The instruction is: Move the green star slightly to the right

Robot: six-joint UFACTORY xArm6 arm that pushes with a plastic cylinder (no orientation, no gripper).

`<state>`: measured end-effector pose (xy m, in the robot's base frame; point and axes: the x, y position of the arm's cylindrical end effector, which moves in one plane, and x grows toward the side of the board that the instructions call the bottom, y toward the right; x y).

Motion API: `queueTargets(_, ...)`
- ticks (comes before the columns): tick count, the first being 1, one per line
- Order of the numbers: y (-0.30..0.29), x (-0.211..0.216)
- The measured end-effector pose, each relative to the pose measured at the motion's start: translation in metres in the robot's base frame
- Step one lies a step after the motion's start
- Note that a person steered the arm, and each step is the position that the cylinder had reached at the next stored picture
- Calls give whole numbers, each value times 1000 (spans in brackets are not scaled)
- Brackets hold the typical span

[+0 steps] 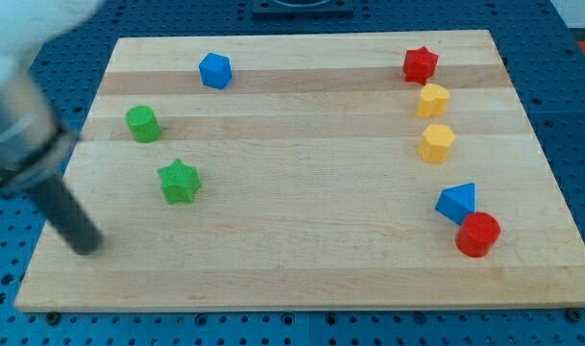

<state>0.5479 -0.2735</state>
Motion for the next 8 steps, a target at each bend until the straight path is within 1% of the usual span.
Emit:
queueTargets(1, -31, -46)
queueTargets(2, -26, -60)
queueTargets(3, -8, -62)
queueTargets(4, 61, -77)
queueTargets(5, 85, -79)
queueTargets(8, 95, -70)
